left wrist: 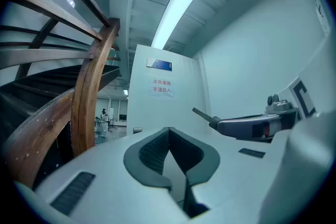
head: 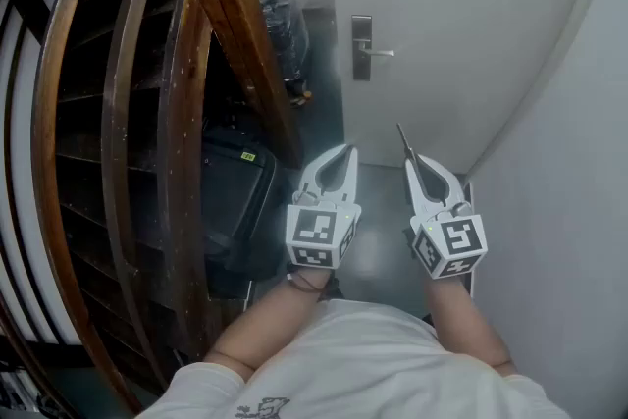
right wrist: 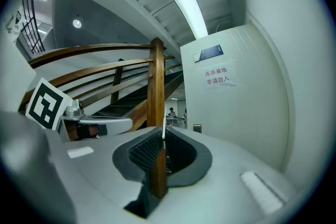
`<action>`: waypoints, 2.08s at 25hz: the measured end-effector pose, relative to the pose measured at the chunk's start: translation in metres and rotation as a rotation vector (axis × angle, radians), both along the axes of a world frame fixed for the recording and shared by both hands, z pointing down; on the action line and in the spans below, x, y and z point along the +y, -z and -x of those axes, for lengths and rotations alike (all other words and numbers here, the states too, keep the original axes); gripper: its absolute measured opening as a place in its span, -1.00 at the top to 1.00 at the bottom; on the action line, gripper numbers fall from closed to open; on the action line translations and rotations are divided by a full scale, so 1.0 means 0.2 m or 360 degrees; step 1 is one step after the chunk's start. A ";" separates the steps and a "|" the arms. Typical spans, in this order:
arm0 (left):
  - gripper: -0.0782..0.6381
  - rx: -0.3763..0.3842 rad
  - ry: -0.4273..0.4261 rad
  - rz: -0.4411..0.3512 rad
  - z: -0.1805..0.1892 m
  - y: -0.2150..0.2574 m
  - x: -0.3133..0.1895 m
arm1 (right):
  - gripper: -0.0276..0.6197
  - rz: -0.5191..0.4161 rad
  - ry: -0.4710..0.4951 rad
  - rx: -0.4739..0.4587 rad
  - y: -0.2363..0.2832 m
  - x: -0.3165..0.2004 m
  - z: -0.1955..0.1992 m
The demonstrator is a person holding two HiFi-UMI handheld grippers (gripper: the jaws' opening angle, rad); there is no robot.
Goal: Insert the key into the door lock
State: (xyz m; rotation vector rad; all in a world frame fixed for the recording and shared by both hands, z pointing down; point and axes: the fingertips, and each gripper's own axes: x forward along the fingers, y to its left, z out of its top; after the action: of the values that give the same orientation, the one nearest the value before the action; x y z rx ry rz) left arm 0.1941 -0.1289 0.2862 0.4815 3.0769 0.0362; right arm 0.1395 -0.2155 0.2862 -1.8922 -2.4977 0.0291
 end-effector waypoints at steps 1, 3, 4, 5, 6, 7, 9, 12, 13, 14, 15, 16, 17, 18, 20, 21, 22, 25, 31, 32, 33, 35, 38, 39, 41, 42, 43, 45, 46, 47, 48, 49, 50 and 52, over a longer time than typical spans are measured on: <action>0.76 0.0002 -0.0001 -0.0002 0.00 0.00 0.00 | 0.84 0.0002 -0.0001 0.0000 0.00 0.00 0.00; 0.76 0.0005 -0.0002 -0.0004 0.01 -0.01 0.01 | 0.84 0.0004 -0.0001 -0.0001 0.00 0.01 0.01; 0.76 0.0005 -0.0002 -0.0004 0.01 -0.01 0.01 | 0.84 0.0004 -0.0001 -0.0003 0.00 0.01 0.01; 0.76 0.0006 -0.0002 -0.0004 0.02 -0.01 0.02 | 0.84 0.0005 -0.0001 -0.0006 0.00 0.01 0.01; 0.76 0.0008 -0.0003 -0.0003 0.02 -0.01 0.02 | 0.84 0.0007 0.0000 -0.0007 0.01 0.02 0.02; 0.76 0.0009 -0.0003 -0.0002 0.03 -0.01 0.03 | 0.84 0.0010 0.0001 -0.0008 0.01 0.02 0.02; 0.76 0.0008 -0.0005 0.0000 0.04 -0.01 0.04 | 0.84 0.0013 0.0001 -0.0008 0.01 0.04 0.03; 0.76 0.0005 -0.0008 -0.0008 0.06 -0.02 0.08 | 0.84 0.0009 0.0004 -0.0004 0.00 0.08 0.05; 0.76 0.0004 -0.0008 -0.0012 0.07 -0.02 0.10 | 0.84 0.0007 0.0006 0.0000 -0.01 0.10 0.06; 0.76 0.0003 -0.0009 -0.0014 0.08 -0.03 0.12 | 0.84 0.0007 0.0009 0.0005 -0.01 0.12 0.07; 0.76 0.0003 -0.0010 -0.0015 0.09 -0.03 0.14 | 0.84 0.0009 0.0011 0.0009 -0.01 0.14 0.08; 0.76 0.0003 -0.0013 -0.0017 0.10 -0.03 0.17 | 0.84 0.0011 0.0011 0.0011 -0.01 0.16 0.09; 0.76 0.0002 -0.0017 -0.0019 0.12 -0.03 0.19 | 0.84 0.0012 0.0011 0.0012 -0.01 0.19 0.10; 0.76 0.0000 -0.0021 -0.0022 0.13 -0.04 0.22 | 0.84 0.0013 0.0011 0.0013 -0.01 0.21 0.12; 0.76 -0.0005 -0.0029 -0.0030 0.17 -0.04 0.28 | 0.83 0.0015 0.0011 0.0020 -0.02 0.27 0.15; 0.76 -0.0007 -0.0033 -0.0034 0.18 -0.05 0.32 | 0.83 0.0015 0.0010 0.0026 -0.02 0.31 0.17; 0.76 -0.0007 -0.0037 -0.0035 0.20 -0.05 0.35 | 0.84 0.0017 0.0008 0.0036 -0.02 0.35 0.19; 0.76 -0.0005 -0.0056 -0.0032 0.25 -0.05 0.49 | 0.84 0.0025 -0.0009 0.0073 -0.04 0.48 0.24; 0.76 -0.0003 -0.0109 -0.0012 0.36 -0.01 0.79 | 0.84 0.0049 -0.0056 0.0157 -0.03 0.74 0.36; 0.76 -0.0001 -0.0121 -0.0012 0.38 0.00 0.83 | 0.84 0.0054 -0.0064 0.0177 -0.04 0.78 0.38; 0.76 0.0002 -0.0134 -0.0012 0.40 0.00 0.87 | 0.83 0.0059 -0.0073 0.0195 -0.04 0.82 0.39; 0.76 0.0011 -0.0162 -0.0010 0.42 0.00 0.93 | 0.84 0.0067 -0.0093 0.0222 -0.04 0.88 0.42; 0.76 0.0011 -0.0185 -0.0005 0.46 0.00 1.02 | 0.84 0.0070 -0.0109 0.0250 -0.06 0.97 0.45; 0.76 0.0011 -0.0186 -0.0007 0.47 0.00 1.05 | 0.84 0.0068 -0.0108 0.0266 -0.07 0.99 0.47; 0.76 0.0013 -0.0184 -0.0015 0.50 -0.02 1.10 | 0.84 0.0063 -0.0105 0.0297 -0.10 1.04 0.50; 0.76 0.0015 -0.0182 -0.0020 0.52 -0.03 1.13 | 0.83 0.0061 -0.0104 0.0311 -0.11 1.06 0.52; 0.76 0.0018 -0.0179 -0.0026 0.54 -0.04 1.15 | 0.84 0.0060 -0.0102 0.0325 -0.12 1.08 0.55; 0.76 0.0027 -0.0169 -0.0039 0.59 -0.07 1.20 | 0.84 0.0056 -0.0094 0.0357 -0.15 1.12 0.61; 0.76 0.0031 -0.0163 -0.0042 0.62 -0.08 1.22 | 0.83 0.0052 -0.0087 0.0370 -0.17 1.14 0.64; 0.76 0.0033 -0.0157 -0.0041 0.65 -0.09 1.24 | 0.84 0.0047 -0.0078 0.0380 -0.18 1.15 0.68; 0.76 0.0032 -0.0150 -0.0038 0.69 -0.09 1.26 | 0.84 0.0041 -0.0067 0.0389 -0.21 1.17 0.72; 0.76 0.0031 -0.0142 -0.0033 0.73 -0.10 1.28 | 0.83 0.0034 -0.0053 0.0402 -0.23 1.19 0.76; 0.76 0.0031 -0.0132 -0.0027 0.77 -0.10 1.31 | 0.84 0.0027 -0.0037 0.0426 -0.26 1.20 0.81; 0.76 0.0036 -0.0109 -0.0016 0.86 -0.12 1.36 | 0.83 0.0012 -0.0005 0.0506 -0.34 1.24 0.93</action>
State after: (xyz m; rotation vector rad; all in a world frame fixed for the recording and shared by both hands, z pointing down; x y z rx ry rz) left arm 0.0224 0.1426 0.3096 0.3793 3.1158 0.0481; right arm -0.0455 0.0319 0.3549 -1.7266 -2.2902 0.3139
